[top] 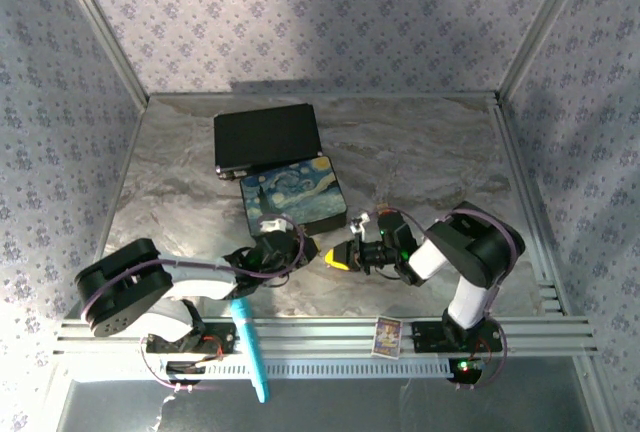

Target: Unlock the padlock with the key

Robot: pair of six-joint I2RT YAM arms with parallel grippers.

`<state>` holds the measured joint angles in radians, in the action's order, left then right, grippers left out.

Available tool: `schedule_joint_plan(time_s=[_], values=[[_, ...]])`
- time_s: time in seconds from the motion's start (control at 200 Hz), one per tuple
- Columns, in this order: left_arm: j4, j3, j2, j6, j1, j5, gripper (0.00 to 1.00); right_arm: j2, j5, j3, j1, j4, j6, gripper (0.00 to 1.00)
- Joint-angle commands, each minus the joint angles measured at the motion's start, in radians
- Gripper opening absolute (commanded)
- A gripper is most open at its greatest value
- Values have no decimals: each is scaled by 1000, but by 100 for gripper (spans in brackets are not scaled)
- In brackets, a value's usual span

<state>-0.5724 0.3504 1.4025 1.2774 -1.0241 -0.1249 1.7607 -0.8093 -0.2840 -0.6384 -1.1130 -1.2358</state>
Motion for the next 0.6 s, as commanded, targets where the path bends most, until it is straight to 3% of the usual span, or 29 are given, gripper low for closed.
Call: schedule_joint_plan(time_s=[0.0,0.145,0.335,0.595], values=[[-61,16,-27,67,-16,111,0,41,64,-9,23,-146,-59,0],[-5,36,-53,44,-16,101,0,101,72,-25,-7,-270,-126,0],[-37,34,-52,51,-16,88,0,144,79,-51,-28,-271,-172,0],[-6,44,-54,87,-30,-19,0,133,167,-9,-83,-271,-234,0]])
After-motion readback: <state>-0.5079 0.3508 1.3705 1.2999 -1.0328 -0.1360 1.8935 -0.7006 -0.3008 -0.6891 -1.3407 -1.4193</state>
